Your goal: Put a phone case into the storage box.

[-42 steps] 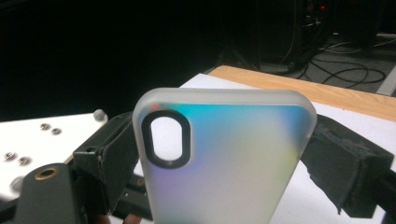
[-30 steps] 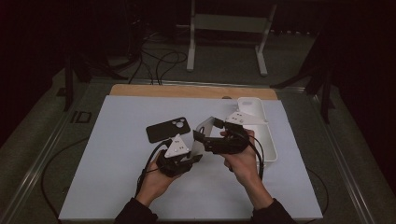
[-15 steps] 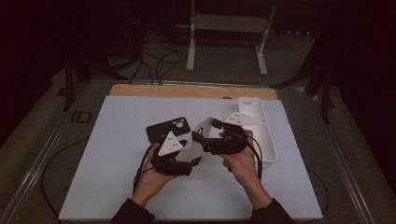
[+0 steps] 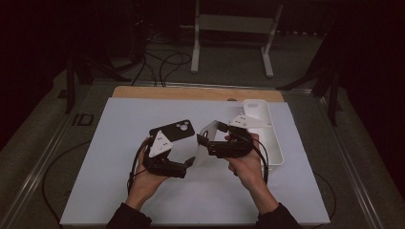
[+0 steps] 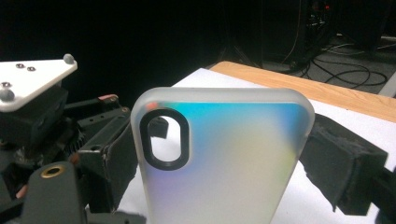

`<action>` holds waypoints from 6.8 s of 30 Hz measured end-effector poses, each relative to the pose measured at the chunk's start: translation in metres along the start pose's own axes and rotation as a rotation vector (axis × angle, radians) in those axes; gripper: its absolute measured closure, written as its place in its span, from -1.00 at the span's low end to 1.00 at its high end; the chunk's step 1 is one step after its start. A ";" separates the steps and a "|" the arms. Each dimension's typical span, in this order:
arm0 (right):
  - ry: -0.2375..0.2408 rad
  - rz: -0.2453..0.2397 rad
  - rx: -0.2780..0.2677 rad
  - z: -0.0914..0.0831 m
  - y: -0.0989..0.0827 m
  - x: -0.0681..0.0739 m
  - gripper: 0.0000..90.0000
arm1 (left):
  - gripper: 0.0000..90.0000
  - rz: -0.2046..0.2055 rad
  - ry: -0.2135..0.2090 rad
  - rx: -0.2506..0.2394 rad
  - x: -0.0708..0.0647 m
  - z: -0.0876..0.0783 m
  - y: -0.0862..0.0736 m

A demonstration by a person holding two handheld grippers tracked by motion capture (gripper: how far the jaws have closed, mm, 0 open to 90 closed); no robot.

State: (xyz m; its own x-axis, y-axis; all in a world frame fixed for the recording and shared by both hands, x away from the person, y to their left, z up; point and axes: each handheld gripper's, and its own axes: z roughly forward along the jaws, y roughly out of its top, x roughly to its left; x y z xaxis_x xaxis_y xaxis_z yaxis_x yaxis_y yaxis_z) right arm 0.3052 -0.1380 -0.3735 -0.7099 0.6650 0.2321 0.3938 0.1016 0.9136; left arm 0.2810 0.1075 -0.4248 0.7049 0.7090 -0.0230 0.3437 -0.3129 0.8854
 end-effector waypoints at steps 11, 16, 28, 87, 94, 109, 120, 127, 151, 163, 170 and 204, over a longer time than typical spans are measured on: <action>-0.004 -0.004 0.008 0.000 -0.001 -0.002 -0.62 | -1.00 -0.026 0.068 -0.020 0.025 -0.018 -0.018; -0.010 -0.006 0.010 -0.001 -0.001 -0.002 -0.62 | -1.00 -0.038 0.089 -0.031 0.033 -0.026 -0.029; -0.021 -0.003 0.006 -0.004 -0.001 -0.007 -0.62 | -1.00 -0.056 0.159 -0.022 0.052 -0.045 -0.073; -0.291 0.054 -0.090 -0.023 0.048 -0.101 -0.62 | -1.00 -0.093 0.269 -0.033 0.060 -0.074 -0.112; -0.332 0.077 -0.096 -0.024 0.052 -0.116 -0.62 | -1.00 -0.094 0.277 -0.032 0.060 -0.074 -0.113; -0.427 0.074 -0.076 -0.020 0.061 -0.139 -0.62 | -1.00 -0.109 0.277 -0.041 0.061 -0.075 -0.113; -0.518 0.096 -0.054 -0.015 0.062 -0.161 -0.62 | -1.00 -0.117 0.275 -0.046 0.062 -0.075 -0.113; -0.586 0.091 -0.028 -0.011 0.061 -0.172 -0.62 | -1.00 -0.117 0.274 -0.046 0.062 -0.075 -0.113; -0.680 0.146 0.060 0.015 0.040 -0.205 -0.62 | -1.00 -0.123 0.269 -0.050 0.061 -0.076 -0.114; -0.702 0.157 0.110 0.030 0.020 -0.216 -0.62 | -1.00 -0.123 0.264 -0.053 0.061 -0.076 -0.114; -0.728 0.152 0.142 0.035 0.012 -0.220 -0.63 | -1.00 -0.120 0.261 -0.049 0.060 -0.075 -0.114; -0.754 0.147 0.173 0.052 0.004 -0.235 -0.81 | -1.00 -0.120 0.252 -0.051 0.059 -0.075 -0.114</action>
State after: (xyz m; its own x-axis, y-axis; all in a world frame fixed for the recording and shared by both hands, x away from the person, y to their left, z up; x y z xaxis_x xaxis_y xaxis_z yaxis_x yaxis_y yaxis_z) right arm 0.5035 -0.2553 -0.4413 -0.0801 0.9968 0.0004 0.5823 0.0465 0.8117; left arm 0.2366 0.2327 -0.4921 0.4821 0.8759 -0.0184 0.3795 -0.1898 0.9055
